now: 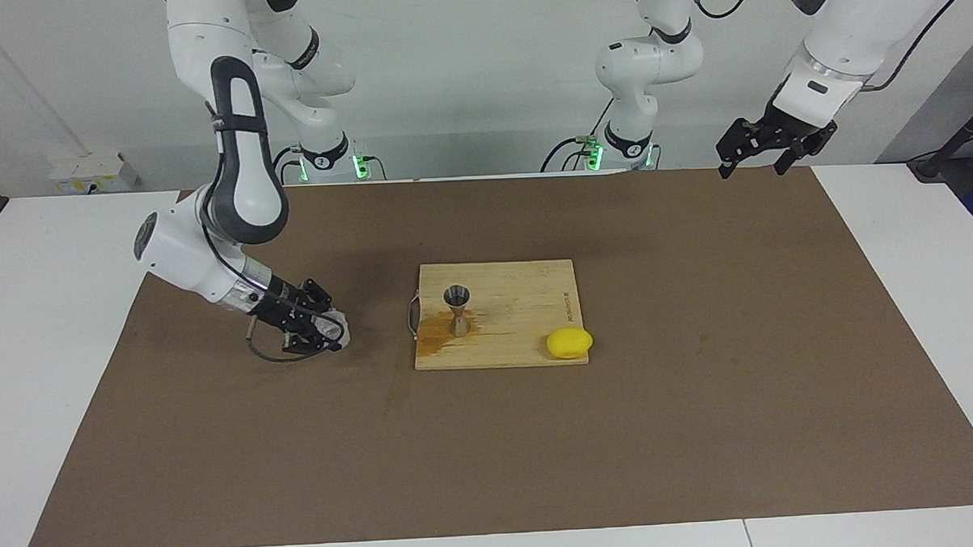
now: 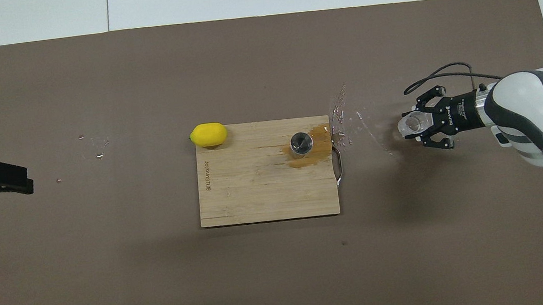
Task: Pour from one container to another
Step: 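Carry the clear glass back and lower it onto the table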
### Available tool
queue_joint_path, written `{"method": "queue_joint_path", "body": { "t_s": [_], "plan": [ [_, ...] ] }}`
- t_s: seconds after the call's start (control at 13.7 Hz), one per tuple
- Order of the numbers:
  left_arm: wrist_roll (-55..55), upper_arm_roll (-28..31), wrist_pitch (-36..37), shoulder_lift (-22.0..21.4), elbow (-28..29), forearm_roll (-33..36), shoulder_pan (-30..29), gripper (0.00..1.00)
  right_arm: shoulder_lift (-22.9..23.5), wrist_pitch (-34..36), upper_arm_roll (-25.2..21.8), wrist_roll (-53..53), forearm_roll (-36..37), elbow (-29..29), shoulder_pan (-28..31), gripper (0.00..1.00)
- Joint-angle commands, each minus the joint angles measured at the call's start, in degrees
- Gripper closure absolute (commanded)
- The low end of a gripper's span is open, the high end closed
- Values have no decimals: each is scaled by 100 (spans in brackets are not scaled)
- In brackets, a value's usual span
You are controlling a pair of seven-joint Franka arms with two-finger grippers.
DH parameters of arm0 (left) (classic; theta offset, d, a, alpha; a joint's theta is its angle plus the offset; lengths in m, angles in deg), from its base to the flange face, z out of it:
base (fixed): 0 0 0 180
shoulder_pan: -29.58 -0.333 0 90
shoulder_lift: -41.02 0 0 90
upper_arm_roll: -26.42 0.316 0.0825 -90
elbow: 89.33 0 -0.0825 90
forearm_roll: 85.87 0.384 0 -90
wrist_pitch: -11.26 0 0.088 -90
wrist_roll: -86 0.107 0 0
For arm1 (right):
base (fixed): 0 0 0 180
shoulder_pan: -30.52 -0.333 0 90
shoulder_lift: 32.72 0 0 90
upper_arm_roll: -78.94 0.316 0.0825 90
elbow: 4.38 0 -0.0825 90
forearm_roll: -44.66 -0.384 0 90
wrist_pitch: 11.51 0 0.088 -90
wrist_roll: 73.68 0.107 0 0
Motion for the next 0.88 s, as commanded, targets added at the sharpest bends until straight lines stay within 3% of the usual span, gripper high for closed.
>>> {"method": "queue_joint_path", "body": {
  "t_s": [0.0, 0.15, 0.22, 0.29, 0.37, 0.58, 0.8],
  "plan": [
    [15, -16, 40, -35, 41, 90, -10, 0, 181, 118, 82, -530, -250, 28, 332, 100],
    [15, -16, 49, -35, 41, 90, -10, 0, 207, 153, 73, -592, -355, -7, 360, 100],
    [15, -16, 49, -35, 41, 90, -10, 0, 190, 162, 73, -575, -356, -42, 351, 94],
    [15, -7, 49, -35, 41, 90, -10, 0, 190, 110, 65, -566, -356, -51, 298, 33],
    [15, -7, 40, -35, 41, 90, -10, 0, 164, 92, 65, -575, -338, -86, 289, 0],
    [15, -16, 40, -35, 41, 90, -10, 0, 32, 136, 56, -487, -338, -121, 307, 0],
    [15, -7, 48, -35, 41, 90, -10, 0, -502, 136, 47, -601, -172, -340, 272, 0]
  ]
}}
